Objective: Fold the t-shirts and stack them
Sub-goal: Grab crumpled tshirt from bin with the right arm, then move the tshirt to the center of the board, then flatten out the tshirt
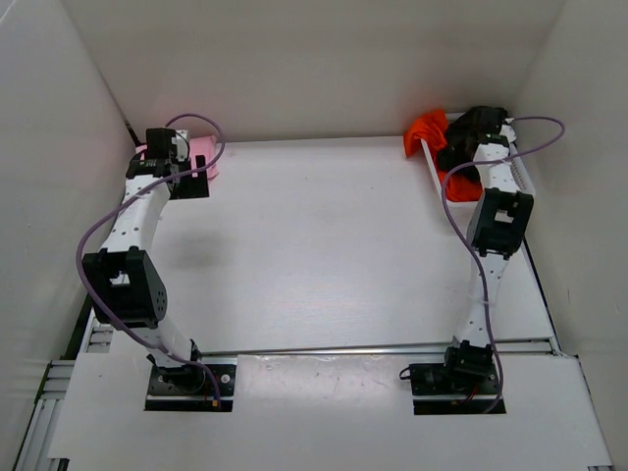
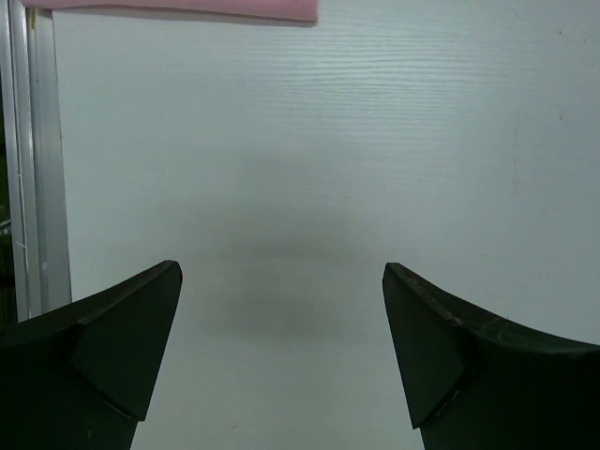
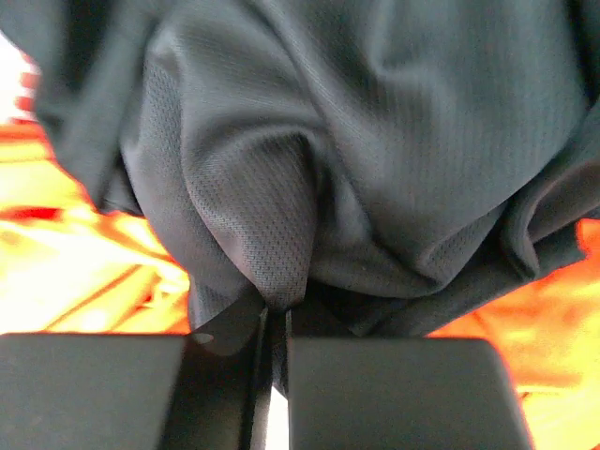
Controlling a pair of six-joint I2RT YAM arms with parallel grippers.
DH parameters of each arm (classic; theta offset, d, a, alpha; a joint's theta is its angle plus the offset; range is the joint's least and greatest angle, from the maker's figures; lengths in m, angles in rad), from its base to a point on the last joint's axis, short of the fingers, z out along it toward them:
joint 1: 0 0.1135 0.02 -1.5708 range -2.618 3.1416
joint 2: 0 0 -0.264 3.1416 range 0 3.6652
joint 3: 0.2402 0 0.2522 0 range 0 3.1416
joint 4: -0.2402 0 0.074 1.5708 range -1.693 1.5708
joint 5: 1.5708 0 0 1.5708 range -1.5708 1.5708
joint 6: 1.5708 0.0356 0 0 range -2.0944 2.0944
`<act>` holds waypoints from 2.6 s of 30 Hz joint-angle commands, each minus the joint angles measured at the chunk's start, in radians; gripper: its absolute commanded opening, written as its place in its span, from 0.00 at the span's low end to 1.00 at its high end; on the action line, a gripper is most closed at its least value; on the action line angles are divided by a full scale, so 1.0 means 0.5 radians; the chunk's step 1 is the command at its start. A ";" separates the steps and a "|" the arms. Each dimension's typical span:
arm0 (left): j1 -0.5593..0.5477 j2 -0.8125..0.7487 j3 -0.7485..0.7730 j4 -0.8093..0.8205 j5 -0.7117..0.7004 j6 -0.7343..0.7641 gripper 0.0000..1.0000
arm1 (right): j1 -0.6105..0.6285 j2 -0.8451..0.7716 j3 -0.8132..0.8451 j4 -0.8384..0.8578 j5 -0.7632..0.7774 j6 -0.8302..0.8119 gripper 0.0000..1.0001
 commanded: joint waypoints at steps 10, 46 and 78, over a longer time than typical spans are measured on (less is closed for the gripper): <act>0.071 -0.200 0.009 -0.218 0.113 -0.001 1.00 | 0.229 -1.136 -0.454 0.194 0.974 -0.802 0.00; 0.175 -1.115 -0.392 -0.531 0.316 -0.001 1.00 | 1.515 -1.753 -1.462 -0.503 -0.204 -0.698 0.85; 0.175 -1.137 -0.623 -0.552 0.448 -0.001 1.00 | 1.997 -1.899 -2.319 -0.143 -0.404 -0.462 0.00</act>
